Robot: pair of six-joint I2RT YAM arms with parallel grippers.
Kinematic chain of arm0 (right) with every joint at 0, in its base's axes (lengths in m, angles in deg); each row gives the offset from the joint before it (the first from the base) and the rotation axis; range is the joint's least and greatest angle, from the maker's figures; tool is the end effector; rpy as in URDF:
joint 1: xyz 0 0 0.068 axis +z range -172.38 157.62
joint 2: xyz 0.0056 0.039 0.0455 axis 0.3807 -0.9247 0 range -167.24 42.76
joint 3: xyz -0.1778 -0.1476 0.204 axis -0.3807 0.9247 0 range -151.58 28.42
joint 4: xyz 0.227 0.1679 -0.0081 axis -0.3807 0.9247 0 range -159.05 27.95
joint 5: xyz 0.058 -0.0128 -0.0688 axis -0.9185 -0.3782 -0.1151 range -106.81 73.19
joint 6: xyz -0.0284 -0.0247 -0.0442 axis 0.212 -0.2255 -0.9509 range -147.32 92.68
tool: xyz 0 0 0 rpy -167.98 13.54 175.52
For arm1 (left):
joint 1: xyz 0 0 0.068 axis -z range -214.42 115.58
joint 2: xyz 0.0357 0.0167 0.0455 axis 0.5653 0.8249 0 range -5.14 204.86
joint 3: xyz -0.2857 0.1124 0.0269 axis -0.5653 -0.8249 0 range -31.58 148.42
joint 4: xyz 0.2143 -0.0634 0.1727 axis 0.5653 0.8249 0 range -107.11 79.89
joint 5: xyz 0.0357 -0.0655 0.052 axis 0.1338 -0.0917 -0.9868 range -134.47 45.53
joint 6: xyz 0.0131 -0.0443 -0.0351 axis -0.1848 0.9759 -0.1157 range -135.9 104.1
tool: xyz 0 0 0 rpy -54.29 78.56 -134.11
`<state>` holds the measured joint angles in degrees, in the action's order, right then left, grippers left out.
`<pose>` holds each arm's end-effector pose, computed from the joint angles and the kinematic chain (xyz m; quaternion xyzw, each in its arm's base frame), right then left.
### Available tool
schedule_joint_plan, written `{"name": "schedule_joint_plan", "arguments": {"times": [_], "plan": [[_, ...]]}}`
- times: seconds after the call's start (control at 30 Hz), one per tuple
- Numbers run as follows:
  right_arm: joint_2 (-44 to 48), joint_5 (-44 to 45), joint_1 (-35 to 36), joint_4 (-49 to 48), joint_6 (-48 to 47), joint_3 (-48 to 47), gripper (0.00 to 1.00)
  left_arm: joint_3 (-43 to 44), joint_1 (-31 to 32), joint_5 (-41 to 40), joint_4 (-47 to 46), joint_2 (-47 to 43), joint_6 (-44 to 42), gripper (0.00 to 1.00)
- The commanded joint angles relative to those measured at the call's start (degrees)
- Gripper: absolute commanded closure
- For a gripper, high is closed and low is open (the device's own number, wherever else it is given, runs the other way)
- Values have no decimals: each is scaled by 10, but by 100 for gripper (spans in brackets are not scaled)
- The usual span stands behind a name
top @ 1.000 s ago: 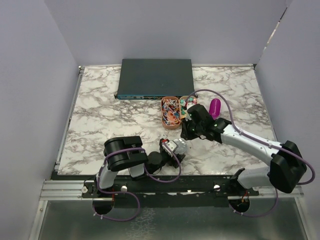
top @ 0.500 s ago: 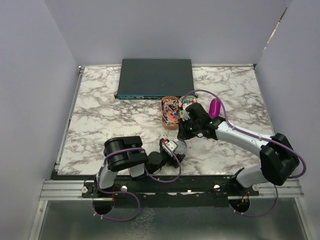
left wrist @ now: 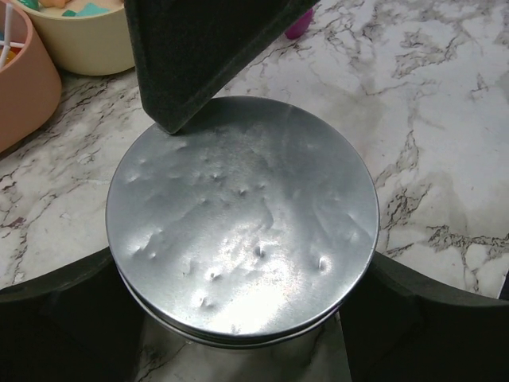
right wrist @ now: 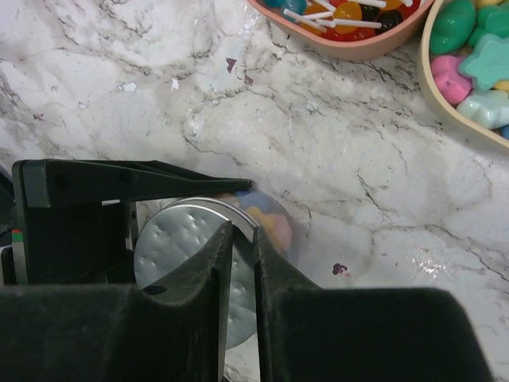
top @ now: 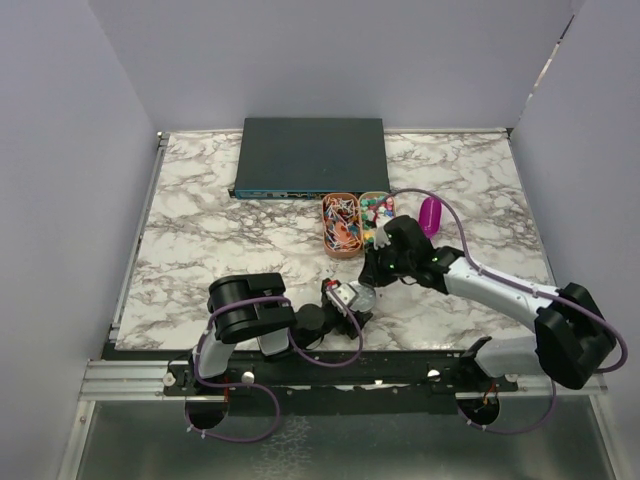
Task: Pack the candies
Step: Screw the bottle lid onto the packing bottle.
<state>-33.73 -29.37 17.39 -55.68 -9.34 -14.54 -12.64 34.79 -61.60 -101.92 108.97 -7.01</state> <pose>0.2125 0.1887 0.2244 -0.2142 0.9003 0.2654 0.2706 0.1146 -0.2670 0.0958 0.2991 0.7046 -0.3102 0.5638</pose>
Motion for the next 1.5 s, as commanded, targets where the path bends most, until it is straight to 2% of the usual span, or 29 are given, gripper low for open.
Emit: {"name": "schedule_joint_plan", "arguments": {"times": [0.0,0.23,0.4,0.63,0.93,1.2,1.47], "plan": [[34,-55,7,69,26,44,84,-11,-7,-11,95,17,32,56],[101,-84,9,59,83,119,85,-12,-7,-19,95,13,30,56],[148,-98,36,34,137,167,88,-11,-7,-25,96,14,29,56],[198,-77,82,32,195,198,90,-11,-8,-31,101,11,30,56],[270,-72,105,39,248,235,91,-6,-7,-34,112,11,32,56],[290,-63,126,43,275,238,92,-4,-8,-34,120,8,33,55],[345,35,128,134,266,187,91,-4,-8,-41,129,1,36,55]]}}
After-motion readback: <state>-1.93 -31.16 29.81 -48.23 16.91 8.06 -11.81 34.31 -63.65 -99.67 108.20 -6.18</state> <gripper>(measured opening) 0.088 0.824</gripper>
